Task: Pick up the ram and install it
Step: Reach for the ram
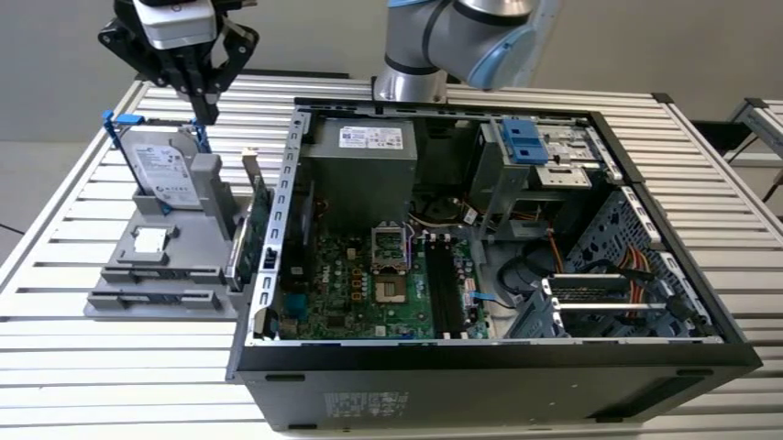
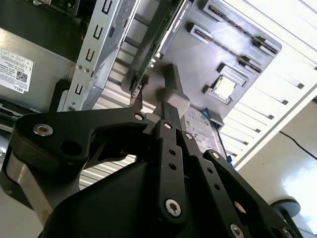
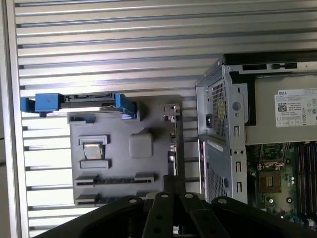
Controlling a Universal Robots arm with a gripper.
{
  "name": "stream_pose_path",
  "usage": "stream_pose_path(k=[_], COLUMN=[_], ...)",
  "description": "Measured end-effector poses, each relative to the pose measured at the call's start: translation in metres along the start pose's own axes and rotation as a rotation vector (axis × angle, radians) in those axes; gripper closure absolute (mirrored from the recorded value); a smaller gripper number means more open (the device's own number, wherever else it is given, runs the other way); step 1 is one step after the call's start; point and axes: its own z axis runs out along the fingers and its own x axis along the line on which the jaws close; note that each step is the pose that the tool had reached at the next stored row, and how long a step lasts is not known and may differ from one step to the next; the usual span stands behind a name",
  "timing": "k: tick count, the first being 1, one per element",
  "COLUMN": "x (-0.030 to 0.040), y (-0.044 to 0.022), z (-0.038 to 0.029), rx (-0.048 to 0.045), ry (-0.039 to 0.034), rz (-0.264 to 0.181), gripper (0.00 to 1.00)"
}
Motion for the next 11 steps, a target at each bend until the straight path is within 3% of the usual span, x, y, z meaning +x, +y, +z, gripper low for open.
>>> stream_pose_path(k=[11], x=[0.0078], y=[-0.0006], z=[-0.0001], rx=[0.0003], ry=[0.0028], rz=[0.0], gripper=[1.0])
